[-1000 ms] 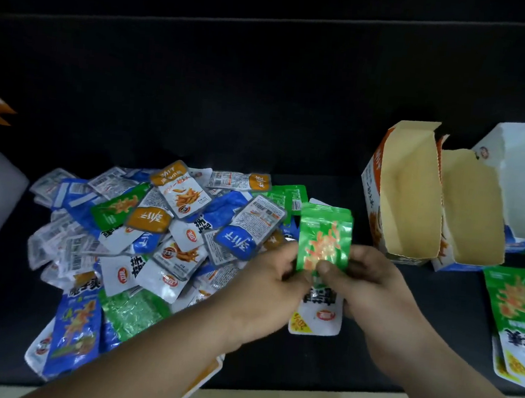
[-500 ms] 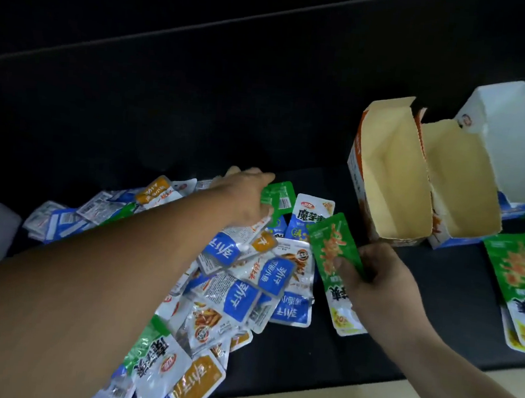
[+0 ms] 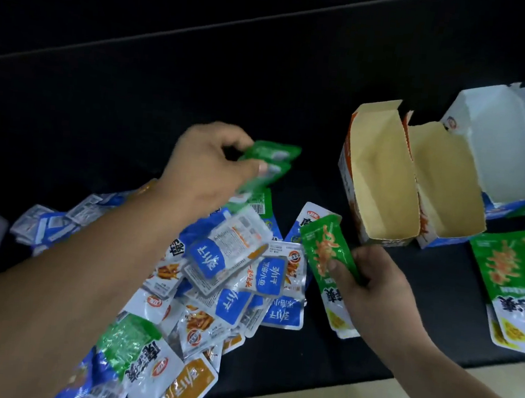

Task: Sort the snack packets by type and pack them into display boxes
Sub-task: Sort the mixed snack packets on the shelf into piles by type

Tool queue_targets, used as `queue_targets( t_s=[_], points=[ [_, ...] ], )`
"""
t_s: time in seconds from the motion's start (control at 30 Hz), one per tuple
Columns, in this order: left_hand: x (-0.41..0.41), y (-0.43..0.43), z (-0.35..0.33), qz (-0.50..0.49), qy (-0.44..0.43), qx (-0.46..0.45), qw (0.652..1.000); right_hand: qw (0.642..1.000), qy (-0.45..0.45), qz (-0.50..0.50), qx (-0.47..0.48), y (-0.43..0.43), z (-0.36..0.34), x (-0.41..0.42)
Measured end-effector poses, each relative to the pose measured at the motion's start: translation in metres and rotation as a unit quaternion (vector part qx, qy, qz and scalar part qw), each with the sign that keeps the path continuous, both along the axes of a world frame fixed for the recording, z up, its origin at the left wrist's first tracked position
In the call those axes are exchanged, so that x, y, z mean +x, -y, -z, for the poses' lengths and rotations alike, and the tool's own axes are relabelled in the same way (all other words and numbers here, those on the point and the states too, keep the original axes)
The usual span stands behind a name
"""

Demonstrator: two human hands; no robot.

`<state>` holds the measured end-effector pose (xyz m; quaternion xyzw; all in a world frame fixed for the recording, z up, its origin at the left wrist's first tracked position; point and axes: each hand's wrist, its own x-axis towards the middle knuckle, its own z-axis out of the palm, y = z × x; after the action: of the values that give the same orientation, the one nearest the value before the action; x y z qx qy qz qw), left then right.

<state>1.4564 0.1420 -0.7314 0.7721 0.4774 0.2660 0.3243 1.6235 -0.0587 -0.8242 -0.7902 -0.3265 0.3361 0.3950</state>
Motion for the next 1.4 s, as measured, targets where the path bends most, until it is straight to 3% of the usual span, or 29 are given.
queue_targets(
  t_s=[0.1, 0.2, 0.43, 0.57, 0.83, 0.87, 0.97, 1.0, 1.1, 1.4],
  points=[
    [-0.015, 0.039, -0.022, -0.057, 0.162, -0.016, 0.985, 0.995, -0.073, 0.046, 0.045, -0.004, -0.015, -0.002],
    [-0.030, 0.076, -0.025, -0.103, 0.237, -0.086, 0.962, 0.985, -0.124, 0.068, 0.095, -0.005, -0.030, -0.006],
    [-0.042, 0.127, 0.012, -0.153, 0.216, -0.293, 0.919, 0.980, -0.165, 0.038, 0.107, -0.010, -0.043, -0.020],
    [-0.028, 0.136, 0.025, -0.145, 0.225, -0.316, 0.910, 0.969, -0.231, -0.024, 0.090, -0.010, -0.050, -0.036],
    [-0.024, 0.137, 0.025, -0.175, 0.292, -0.340, 0.876, 0.967, -0.223, -0.101, 0.064, -0.002, -0.052, -0.055],
    [-0.028, 0.138, 0.026, -0.183, 0.289, -0.333, 0.879, 0.969, -0.222, -0.093, 0.061, -0.002, -0.051, -0.053],
    [-0.038, 0.148, 0.029, -0.151, 0.165, -0.255, 0.941, 0.968, -0.233, -0.072, 0.065, -0.002, -0.051, -0.050],
    [-0.038, 0.153, 0.028, -0.137, 0.141, -0.254, 0.947, 0.966, -0.239, -0.067, 0.068, -0.002, -0.050, -0.050],
    [-0.034, 0.164, 0.033, -0.114, 0.150, -0.291, 0.938, 0.961, -0.260, -0.048, 0.079, -0.004, -0.052, -0.052],
    [-0.034, 0.169, 0.035, -0.118, 0.172, -0.277, 0.938, 0.948, -0.313, -0.008, 0.056, -0.005, -0.055, -0.050]
  ],
)
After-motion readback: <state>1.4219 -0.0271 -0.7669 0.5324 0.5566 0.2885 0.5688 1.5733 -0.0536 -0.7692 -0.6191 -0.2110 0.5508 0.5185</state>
